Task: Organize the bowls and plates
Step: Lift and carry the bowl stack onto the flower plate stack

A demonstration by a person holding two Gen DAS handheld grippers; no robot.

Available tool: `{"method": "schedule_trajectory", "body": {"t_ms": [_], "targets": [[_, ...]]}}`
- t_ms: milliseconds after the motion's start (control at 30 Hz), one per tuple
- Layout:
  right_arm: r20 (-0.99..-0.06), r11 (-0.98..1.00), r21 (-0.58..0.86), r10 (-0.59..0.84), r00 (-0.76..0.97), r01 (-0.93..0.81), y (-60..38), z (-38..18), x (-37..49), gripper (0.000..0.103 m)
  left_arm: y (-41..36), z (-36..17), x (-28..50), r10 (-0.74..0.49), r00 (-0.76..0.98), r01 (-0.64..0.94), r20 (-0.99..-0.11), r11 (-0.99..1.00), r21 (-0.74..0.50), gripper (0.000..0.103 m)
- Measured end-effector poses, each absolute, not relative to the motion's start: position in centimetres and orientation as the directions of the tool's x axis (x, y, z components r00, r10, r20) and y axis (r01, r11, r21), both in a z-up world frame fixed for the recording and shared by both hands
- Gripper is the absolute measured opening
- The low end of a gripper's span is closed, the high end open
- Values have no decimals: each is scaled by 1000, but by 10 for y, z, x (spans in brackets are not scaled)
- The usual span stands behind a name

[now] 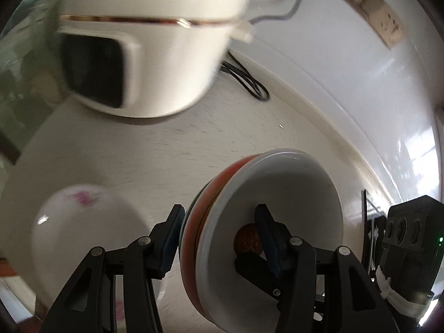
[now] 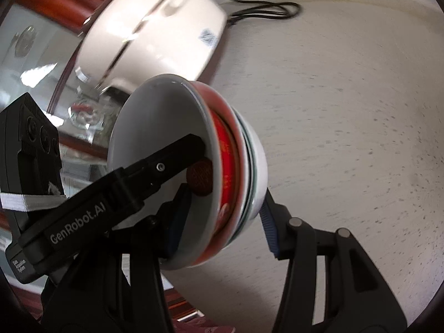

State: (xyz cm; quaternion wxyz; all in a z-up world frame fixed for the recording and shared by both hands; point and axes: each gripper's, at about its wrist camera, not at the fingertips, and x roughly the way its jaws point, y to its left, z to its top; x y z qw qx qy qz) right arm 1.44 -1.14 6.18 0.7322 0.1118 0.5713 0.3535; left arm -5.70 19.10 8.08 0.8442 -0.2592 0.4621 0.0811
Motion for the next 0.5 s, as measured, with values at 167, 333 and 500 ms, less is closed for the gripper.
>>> {"method": "schedule_trajectory", "body": {"t_ms": [167,333,500], "targets": [[-746,673,572,665,45,-469,18,74,-7,52,221,91,-97,-41,575,-454,-817,815,-361,53],[-749,633,571,662,-16,-523,55,74,-26,52,245,88,-126,-11,567,-516,-823,775,-366,53],[-761,623,566,647,-51,-539,82,68,-32,52,260,81,-144,-2,559,-542,-829,755,-368,53]]}}
